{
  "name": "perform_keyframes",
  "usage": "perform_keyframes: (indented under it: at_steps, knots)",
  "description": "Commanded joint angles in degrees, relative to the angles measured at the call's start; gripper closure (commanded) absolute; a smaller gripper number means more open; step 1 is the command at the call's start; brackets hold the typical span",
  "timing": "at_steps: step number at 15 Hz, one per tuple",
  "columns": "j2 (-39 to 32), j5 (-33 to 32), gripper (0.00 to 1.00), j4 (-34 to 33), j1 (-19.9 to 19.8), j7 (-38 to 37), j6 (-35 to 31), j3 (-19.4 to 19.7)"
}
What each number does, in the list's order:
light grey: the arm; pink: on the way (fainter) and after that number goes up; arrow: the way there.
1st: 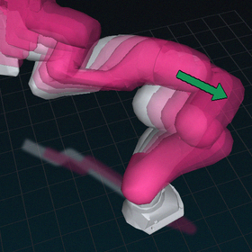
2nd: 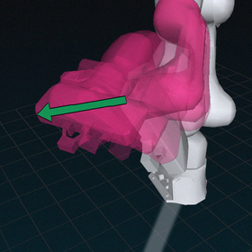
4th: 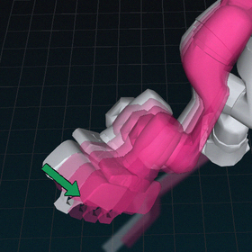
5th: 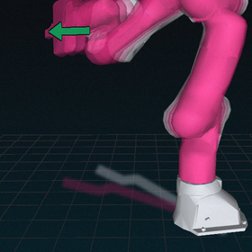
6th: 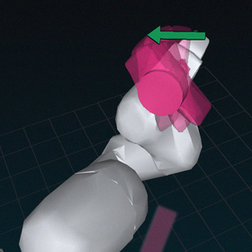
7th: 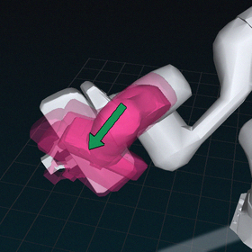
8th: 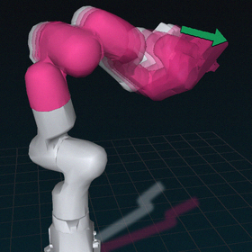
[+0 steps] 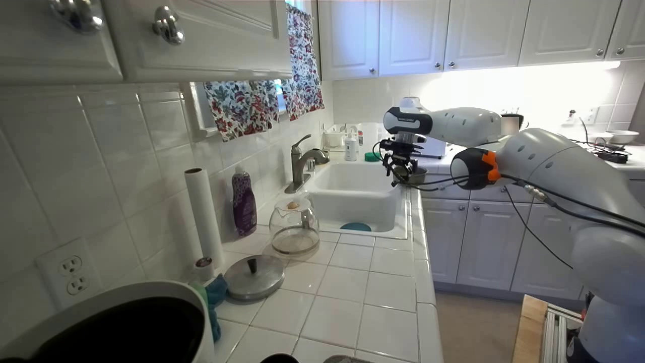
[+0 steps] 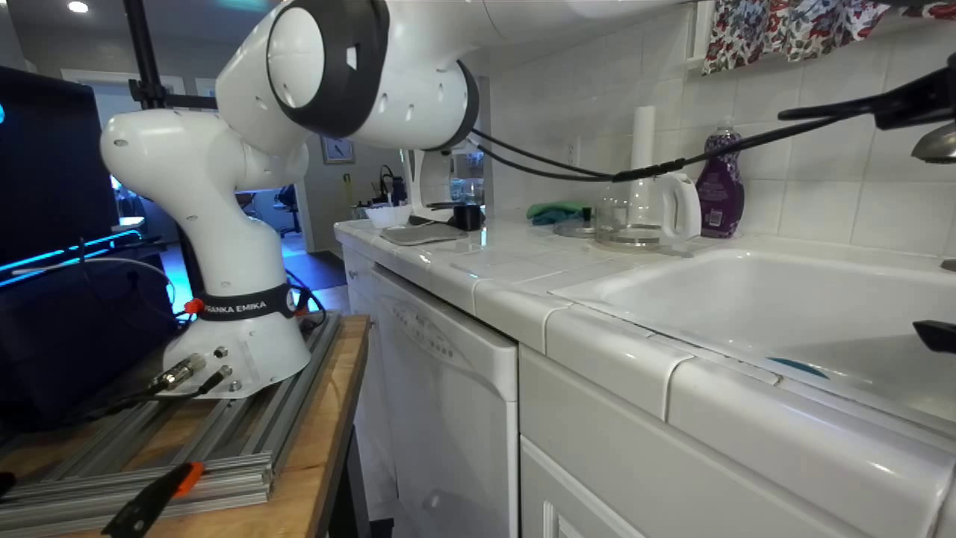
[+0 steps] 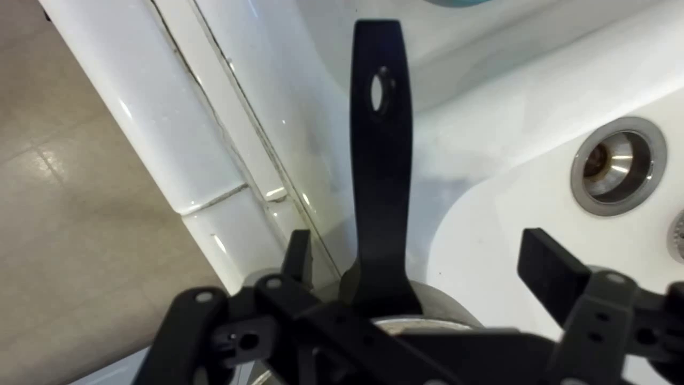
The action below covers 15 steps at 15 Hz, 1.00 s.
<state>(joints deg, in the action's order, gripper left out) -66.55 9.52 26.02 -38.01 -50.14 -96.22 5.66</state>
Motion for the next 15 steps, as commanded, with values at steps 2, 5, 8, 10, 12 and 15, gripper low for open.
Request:
perform_keyframes:
  at_steps: [2, 5, 8, 10, 12, 15]
  knots:
    - [1.7, 1.0, 0.0, 0.3, 0.6, -0.3, 0.8, -1.5]
    - [3.6, 2.8, 0.0, 1.0, 0.6, 3.1, 5.1, -4.1]
    - [6.3, 2.7, 0.0, 1.4, 1.3, 9.6, 14.3, -5.3]
    - [8.1, 2.4, 0.0, 1.6, 1.6, 13.5, 20.9, -5.4]
    - [6.7, 2.3, 0.0, 0.2, 2.1, 11.3, 18.8, -4.2]
    - [7.0, 2.3, 0.0, -0.6, 2.1, 12.5, 20.7, -4.2]
